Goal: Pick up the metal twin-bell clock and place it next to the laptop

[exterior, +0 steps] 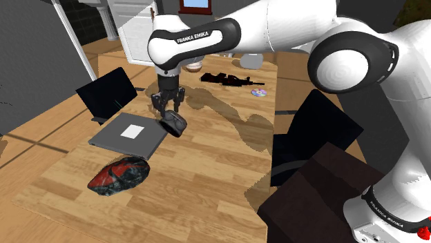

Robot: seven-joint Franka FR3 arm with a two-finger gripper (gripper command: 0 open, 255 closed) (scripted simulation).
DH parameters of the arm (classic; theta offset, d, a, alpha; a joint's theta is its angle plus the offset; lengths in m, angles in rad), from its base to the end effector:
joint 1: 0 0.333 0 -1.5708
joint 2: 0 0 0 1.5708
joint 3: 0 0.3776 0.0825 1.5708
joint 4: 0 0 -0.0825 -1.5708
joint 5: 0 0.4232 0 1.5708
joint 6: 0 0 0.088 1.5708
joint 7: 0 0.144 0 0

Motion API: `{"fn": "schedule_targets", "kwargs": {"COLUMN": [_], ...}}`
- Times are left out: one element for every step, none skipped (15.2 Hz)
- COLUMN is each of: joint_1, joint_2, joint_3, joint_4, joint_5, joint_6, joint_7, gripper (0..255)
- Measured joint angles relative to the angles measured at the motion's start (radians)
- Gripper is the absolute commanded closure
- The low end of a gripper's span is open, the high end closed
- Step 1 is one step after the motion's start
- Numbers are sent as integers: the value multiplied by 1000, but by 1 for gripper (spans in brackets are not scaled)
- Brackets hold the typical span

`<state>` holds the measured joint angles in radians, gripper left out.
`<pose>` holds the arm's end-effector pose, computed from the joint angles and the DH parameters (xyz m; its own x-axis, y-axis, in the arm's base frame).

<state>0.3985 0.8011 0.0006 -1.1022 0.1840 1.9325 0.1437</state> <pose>0.7743 0.3469 0.3367 0.9815 0.1914 -0.0015 0.1882 -0.9664 -0.1750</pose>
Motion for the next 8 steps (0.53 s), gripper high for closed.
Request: {"fn": "schedule_targets", "kwargs": {"joint_1": [1,1,0,1,0,0,0,1], "joint_2": [8,11,13,19,26,32,36,39], "joint_3": [0,1,1,1,1,1,2,2], "joint_4": [-3,-11,-18,-21,-23,-27,-33,-43], "joint_5": [0,1,2,2,3,3,4,5], "joint_6": [10,21,31,40,49,58,68,81], "joint_7": [-1,-3,-5,-6,-9,-10,-13,-14], "gripper": [255,255,255,255,255,255,255,255]}}
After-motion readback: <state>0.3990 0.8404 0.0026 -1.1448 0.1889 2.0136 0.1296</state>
